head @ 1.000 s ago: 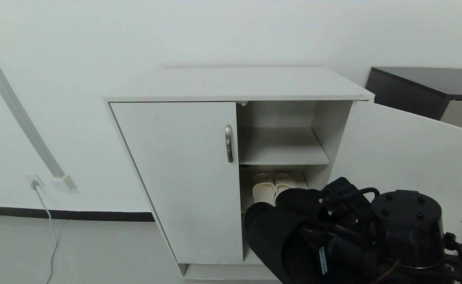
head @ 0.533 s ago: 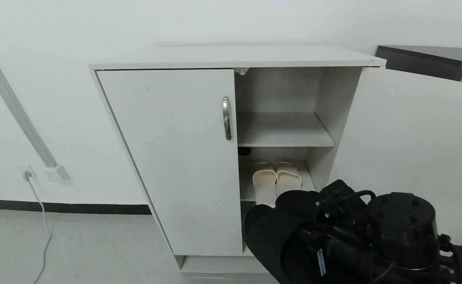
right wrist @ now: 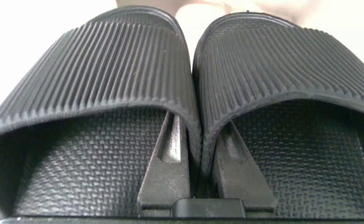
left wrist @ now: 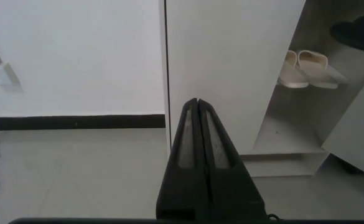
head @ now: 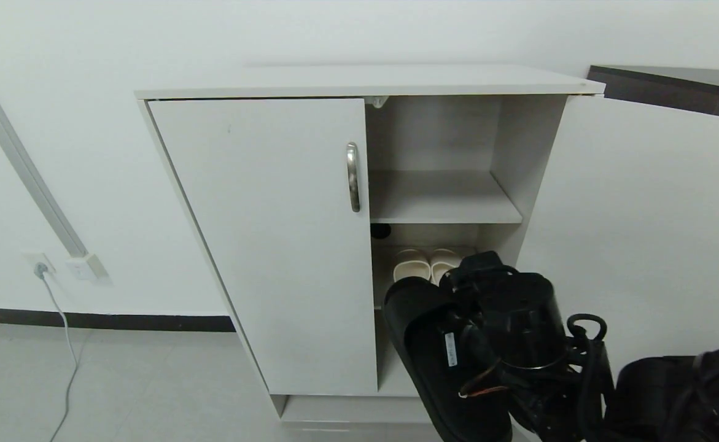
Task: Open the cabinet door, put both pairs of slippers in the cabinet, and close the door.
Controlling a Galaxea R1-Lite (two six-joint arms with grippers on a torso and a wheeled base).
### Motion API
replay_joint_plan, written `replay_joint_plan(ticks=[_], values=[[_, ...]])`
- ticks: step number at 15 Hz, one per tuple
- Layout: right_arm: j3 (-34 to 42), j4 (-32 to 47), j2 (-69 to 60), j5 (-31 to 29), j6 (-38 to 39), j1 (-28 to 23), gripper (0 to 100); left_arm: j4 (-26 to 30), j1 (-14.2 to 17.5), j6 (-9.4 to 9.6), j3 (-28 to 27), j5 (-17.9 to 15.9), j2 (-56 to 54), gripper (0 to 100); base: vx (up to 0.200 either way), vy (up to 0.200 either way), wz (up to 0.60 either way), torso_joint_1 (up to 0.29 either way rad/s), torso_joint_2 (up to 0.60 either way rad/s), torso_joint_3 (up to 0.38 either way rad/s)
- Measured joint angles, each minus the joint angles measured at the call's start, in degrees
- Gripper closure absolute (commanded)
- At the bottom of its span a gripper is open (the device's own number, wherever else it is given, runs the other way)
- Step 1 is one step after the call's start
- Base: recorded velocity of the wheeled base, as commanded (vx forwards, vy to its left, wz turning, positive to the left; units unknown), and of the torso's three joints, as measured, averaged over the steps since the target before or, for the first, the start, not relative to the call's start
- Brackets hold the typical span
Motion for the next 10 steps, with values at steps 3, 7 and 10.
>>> replay_joint_plan(ticks=[3, 7, 10], values=[[-11.9, 20.2, 1.2, -3.8, 6.5, 0.3, 100, 0.0, 0.0, 0.00, 0.0, 0.0, 0.0, 100, 0.000, 0.000, 0.00, 0.000, 0.00, 0.000], [-26.9, 33.3, 1.1, -11.2, 11.5, 1.1, 100, 0.0, 0.0, 0.00, 0.0, 0.0, 0.0, 100, 0.000, 0.000, 0.00, 0.000, 0.00, 0.000], [-30.9, 32.7, 1.0, -12.2, 8.1, 0.8, 100, 0.0, 0.0, 0.00, 0.0, 0.0, 0.0, 100, 0.000, 0.000, 0.00, 0.000, 0.00, 0.000]])
